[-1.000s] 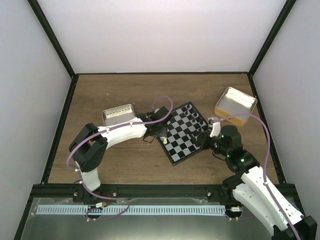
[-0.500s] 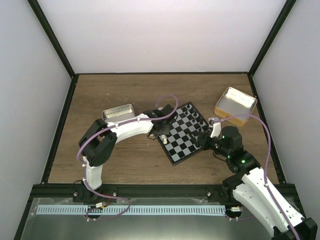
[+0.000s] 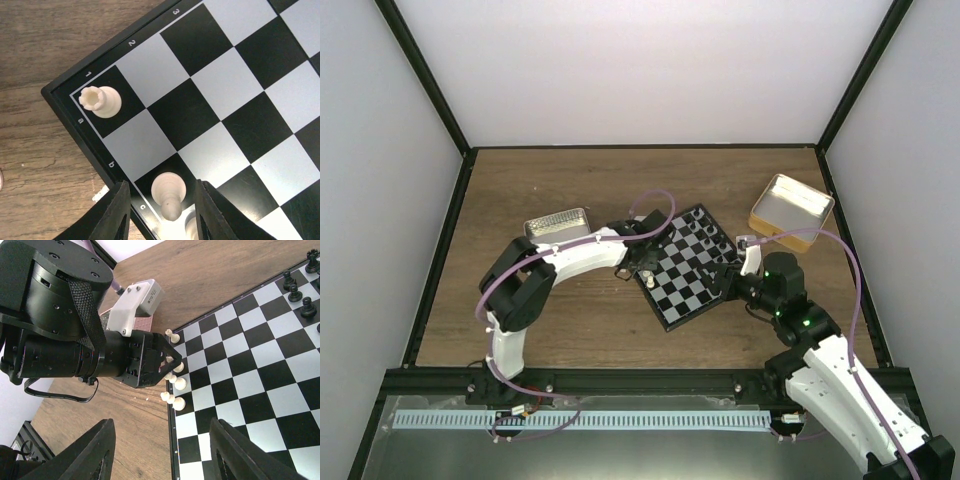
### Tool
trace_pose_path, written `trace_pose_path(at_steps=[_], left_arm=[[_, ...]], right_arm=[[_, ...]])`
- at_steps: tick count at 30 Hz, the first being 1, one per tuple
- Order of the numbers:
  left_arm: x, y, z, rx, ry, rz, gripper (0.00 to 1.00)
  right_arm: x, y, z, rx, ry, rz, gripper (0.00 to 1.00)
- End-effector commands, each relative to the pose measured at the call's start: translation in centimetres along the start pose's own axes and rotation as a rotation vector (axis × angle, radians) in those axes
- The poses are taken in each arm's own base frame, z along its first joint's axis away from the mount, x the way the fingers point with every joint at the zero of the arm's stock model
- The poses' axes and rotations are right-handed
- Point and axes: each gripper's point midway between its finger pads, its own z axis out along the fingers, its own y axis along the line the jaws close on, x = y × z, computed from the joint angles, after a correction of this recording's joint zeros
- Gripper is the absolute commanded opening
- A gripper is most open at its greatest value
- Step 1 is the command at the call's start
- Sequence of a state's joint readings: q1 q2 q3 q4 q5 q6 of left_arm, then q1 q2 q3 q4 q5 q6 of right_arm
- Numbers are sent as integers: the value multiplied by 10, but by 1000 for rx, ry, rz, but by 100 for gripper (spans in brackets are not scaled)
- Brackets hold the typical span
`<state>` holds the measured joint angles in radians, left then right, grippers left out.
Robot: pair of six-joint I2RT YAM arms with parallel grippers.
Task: Set up the chess pieces on the board
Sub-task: Place the chess piece on the chessboard, then pick up the chess piece from the storage box.
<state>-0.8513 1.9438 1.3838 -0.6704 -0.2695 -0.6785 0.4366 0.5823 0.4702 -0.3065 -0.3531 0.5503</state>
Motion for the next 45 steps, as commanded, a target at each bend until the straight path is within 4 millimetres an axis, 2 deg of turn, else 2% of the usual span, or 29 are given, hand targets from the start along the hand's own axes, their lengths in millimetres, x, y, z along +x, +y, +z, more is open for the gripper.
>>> trace_pose_path(at_steps=[1,7,12,15,17,21,24,25,29,33,34,35,39,41,43,45], left_arm=[[-20,5,-19,-3,-58,-38,39],[-56,16,-65,19,-215,-96,45],[-69,61,-103,-47,-370,-189,56],[-65,92,-118,-35,-437,-271,68],[-56,105,-123,5,-467,-315,72],[-40,139,-137,10,-531,-384,86],[-32,160,-140,-5,-556,-400,99],[-31,166,-139,-6,-560,-399,100],[-29,185,-128,14,-538,-395,100],[-31,200,-102,60,-478,-460,100],[-32,202,-95,65,-455,-483,98],[-33,205,-86,61,-428,-501,91],[-37,217,-57,29,-338,-542,47],[-42,220,-46,21,-326,-532,32],[-43,225,-33,-16,-284,-524,28],[-46,226,-27,-23,-257,-504,31]], right_arm=[[-2,5,0,-17,-4,-21,54],[-10,3,0,30,8,5,57],[-17,-5,-2,96,-8,-15,59],[-26,-5,-4,122,-29,-17,59],[-31,-10,-5,156,-39,-4,59],[-31,-18,-3,200,-37,32,59],[-28,-23,-2,224,-27,72,59],[-27,-24,-2,231,-25,87,59],[-25,-29,-2,256,-25,139,59],[-32,-26,-1,250,-36,165,52],[-35,-24,-1,245,-47,170,50],[-37,-23,-1,241,-56,173,48],[-44,-16,3,211,-69,189,45],[-45,-15,7,203,-57,186,45],[-46,-16,9,213,-47,177,44],[-50,-17,9,233,-48,161,44]])
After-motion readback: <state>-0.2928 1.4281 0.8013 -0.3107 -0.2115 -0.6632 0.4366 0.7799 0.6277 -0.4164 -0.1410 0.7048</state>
